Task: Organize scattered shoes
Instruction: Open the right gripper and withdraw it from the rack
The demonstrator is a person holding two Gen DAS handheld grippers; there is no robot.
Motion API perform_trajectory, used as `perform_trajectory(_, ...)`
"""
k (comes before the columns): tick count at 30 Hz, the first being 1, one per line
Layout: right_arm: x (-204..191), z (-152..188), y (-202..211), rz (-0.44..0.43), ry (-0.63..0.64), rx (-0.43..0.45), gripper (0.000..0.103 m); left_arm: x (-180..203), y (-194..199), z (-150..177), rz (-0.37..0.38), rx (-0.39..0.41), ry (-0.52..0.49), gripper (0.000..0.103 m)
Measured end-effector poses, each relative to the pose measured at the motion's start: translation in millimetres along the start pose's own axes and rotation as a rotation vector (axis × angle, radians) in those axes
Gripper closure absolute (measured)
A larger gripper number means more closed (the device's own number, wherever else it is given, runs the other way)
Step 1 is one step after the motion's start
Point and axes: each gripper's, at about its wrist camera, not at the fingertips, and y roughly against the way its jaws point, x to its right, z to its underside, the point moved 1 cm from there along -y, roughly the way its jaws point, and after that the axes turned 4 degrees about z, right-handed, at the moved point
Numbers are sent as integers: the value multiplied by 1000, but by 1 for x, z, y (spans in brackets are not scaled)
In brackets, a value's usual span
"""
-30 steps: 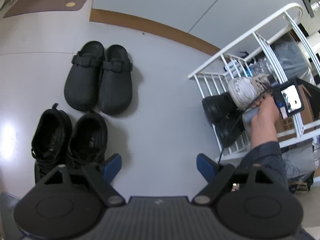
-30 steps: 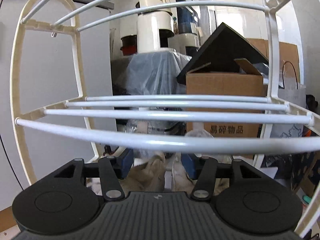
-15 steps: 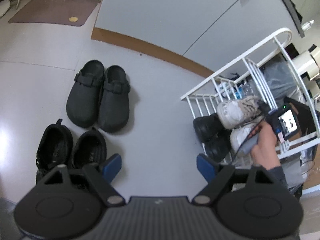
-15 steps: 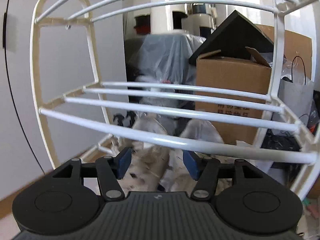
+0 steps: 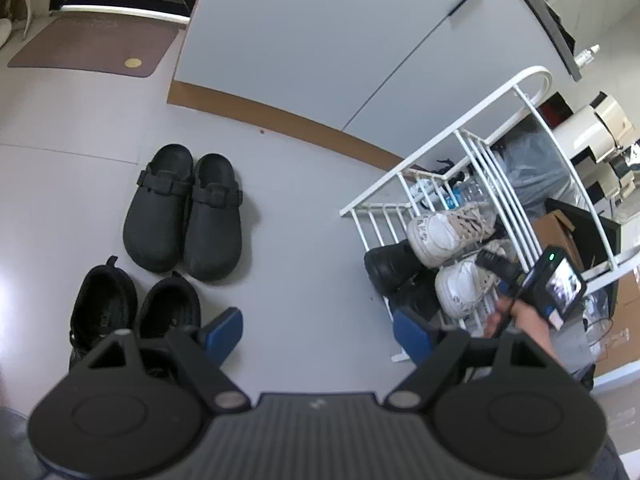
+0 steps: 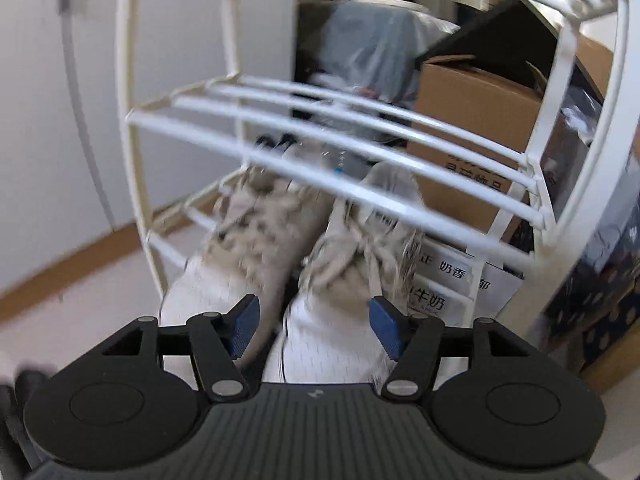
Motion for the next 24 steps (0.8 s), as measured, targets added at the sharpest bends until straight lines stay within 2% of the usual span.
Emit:
perform_trajectory(6, 6, 30, 33, -64, 80, 2, 37, -7, 4, 4, -18, -3, 23, 19)
perform_trajectory(9, 16, 36, 40, -96, 18, -52, 37, -8, 7, 6, -35, 4, 17, 19)
perform_trajectory(11, 25, 39, 48, -117, -85, -124, 37, -9, 8, 8, -43, 3, 14, 19)
perform_trajectory(14, 26, 40, 68, -130, -114, -136, 37, -12, 10, 12, -44, -5, 8, 19)
perform_trajectory(15, 26, 43, 74, -135, -94, -125, 37, -12, 11, 13, -45, -6, 0, 19)
perform_trajectory(17, 19, 53, 93, -112, 43, -87, 37, -14, 14, 13, -56, -5, -7, 19)
perform_trajectory(21, 20, 55, 110, -132, 37, -120, 37, -23, 26, 13, -44, 8, 16, 19)
perform_trajectory(24, 16, 56, 127, -153, 65, -101, 37, -30, 37, 11, -65, 34, 25, 19)
